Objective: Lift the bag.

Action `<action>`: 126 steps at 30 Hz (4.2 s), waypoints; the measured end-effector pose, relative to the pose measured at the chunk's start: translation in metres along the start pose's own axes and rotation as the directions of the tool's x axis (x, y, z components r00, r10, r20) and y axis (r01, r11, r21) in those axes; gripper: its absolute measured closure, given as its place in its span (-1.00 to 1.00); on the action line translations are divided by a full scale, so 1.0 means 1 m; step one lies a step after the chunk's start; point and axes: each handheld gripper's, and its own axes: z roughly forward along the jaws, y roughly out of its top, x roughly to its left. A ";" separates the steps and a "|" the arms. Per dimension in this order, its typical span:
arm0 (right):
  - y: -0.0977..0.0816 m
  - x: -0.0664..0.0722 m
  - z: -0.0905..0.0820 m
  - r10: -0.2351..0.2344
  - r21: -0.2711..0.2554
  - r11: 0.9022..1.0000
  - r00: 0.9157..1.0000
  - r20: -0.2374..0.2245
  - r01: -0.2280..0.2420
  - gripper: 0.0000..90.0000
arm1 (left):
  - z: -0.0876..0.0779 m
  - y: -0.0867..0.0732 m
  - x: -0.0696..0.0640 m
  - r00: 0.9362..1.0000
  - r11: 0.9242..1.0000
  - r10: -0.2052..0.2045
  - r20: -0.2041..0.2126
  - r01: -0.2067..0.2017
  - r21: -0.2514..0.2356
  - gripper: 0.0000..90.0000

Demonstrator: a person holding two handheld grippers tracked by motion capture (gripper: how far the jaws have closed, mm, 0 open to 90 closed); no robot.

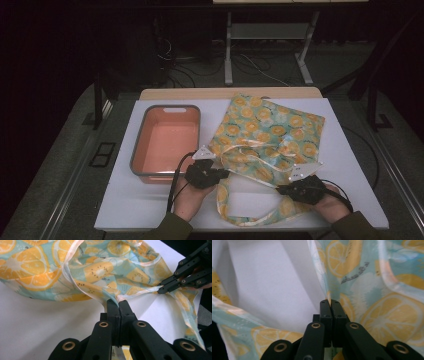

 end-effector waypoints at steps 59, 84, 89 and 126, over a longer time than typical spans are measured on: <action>0.054 -0.151 -0.009 0.308 -0.287 0.927 0.928 0.209 -0.243 0.99 | 0.090 0.126 0.057 0.964 0.997 -0.069 -0.256 0.059 -0.046 0.96; 0.052 -0.123 -0.066 0.305 -0.407 0.878 0.950 0.067 -0.253 -0.48 | -0.011 0.104 0.035 0.982 0.984 0.141 -0.126 -0.154 -0.094 -0.56; 0.049 -0.101 -0.069 0.248 -0.394 0.893 0.968 0.035 -0.215 -0.50 | -0.045 0.082 0.035 0.981 0.972 0.170 -0.095 -0.183 -0.150 -0.62; -0.025 -0.039 -0.049 0.168 -0.349 0.926 0.985 0.046 -0.142 -0.68 | -0.117 -0.032 0.054 0.967 0.942 0.243 -0.079 -0.254 -0.219 -1.00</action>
